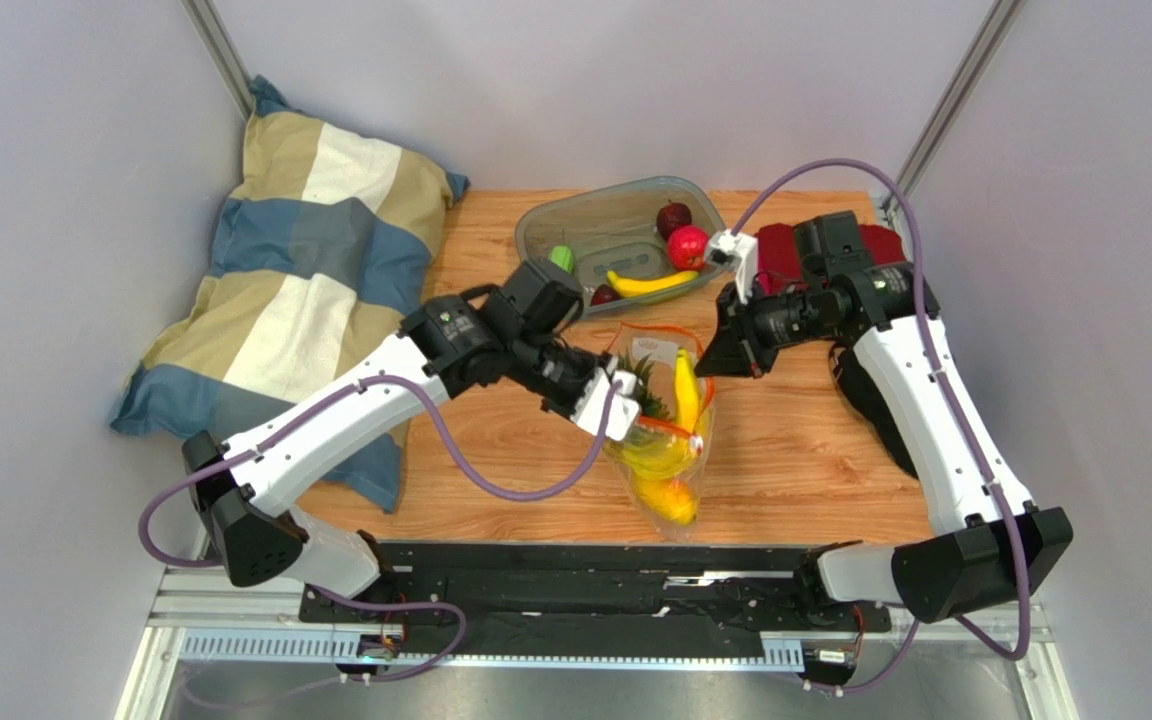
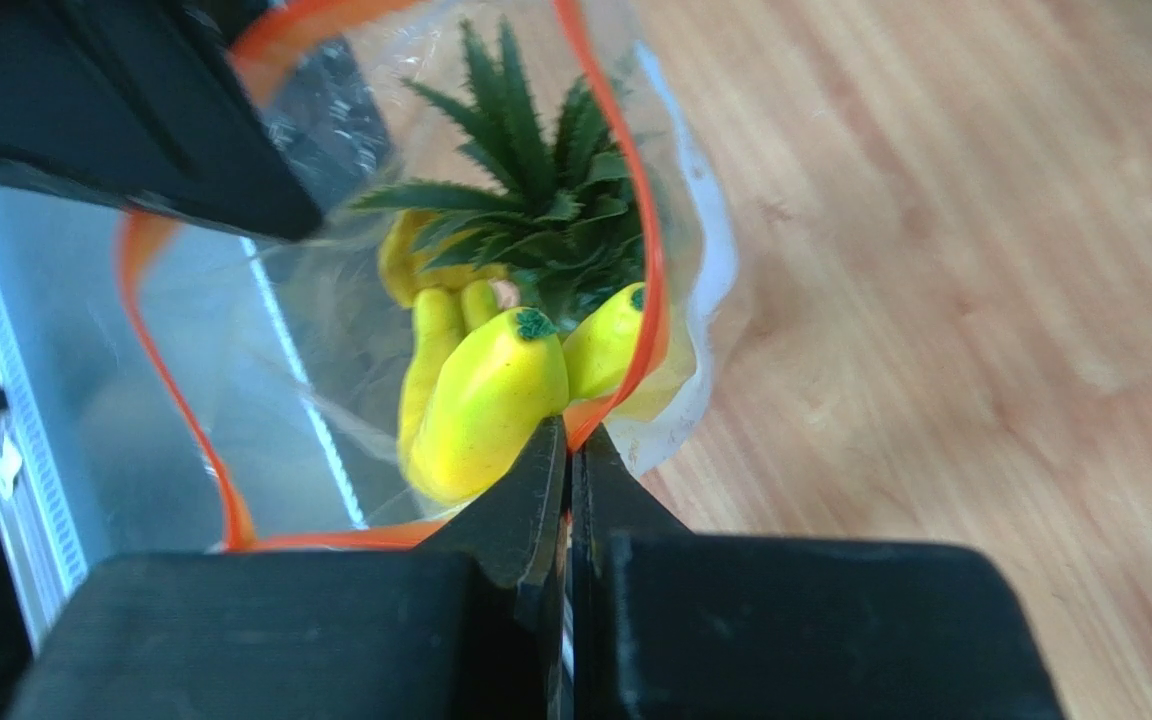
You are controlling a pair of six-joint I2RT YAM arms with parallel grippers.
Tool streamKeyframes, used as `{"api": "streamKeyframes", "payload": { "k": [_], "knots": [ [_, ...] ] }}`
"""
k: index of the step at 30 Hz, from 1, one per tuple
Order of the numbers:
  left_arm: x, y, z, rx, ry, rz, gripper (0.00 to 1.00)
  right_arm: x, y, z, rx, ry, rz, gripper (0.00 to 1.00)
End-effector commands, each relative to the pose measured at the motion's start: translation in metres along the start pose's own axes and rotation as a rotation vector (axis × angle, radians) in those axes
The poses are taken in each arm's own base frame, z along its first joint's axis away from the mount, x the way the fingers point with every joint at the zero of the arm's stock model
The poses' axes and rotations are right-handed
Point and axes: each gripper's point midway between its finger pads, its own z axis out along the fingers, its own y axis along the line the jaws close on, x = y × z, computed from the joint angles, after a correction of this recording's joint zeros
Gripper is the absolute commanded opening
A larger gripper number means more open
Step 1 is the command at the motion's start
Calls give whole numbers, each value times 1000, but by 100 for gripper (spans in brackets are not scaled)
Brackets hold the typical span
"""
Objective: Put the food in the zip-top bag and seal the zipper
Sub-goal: Adjust the zipper food storage bag at the center of the board.
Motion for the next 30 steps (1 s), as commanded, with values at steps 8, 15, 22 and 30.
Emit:
{"api": "streamKeyframes", "payload": {
  "k": [8, 15, 22, 30],
  "knots": [
    [-26, -30, 40, 76, -29, -143, 0, 14, 42, 31, -190, 60, -183, 0],
    [-44, -40, 21, -8, -135, -322, 21, 21, 36, 42, -218, 79, -142, 0],
    [-55, -27, 5, -80, -137, -348, 0, -13, 50, 25, -268, -27, -129, 0],
    [-28, -53, 8, 59, -15, -176, 86, 1, 39, 32, -257, 8, -163, 0]
  ]
}}
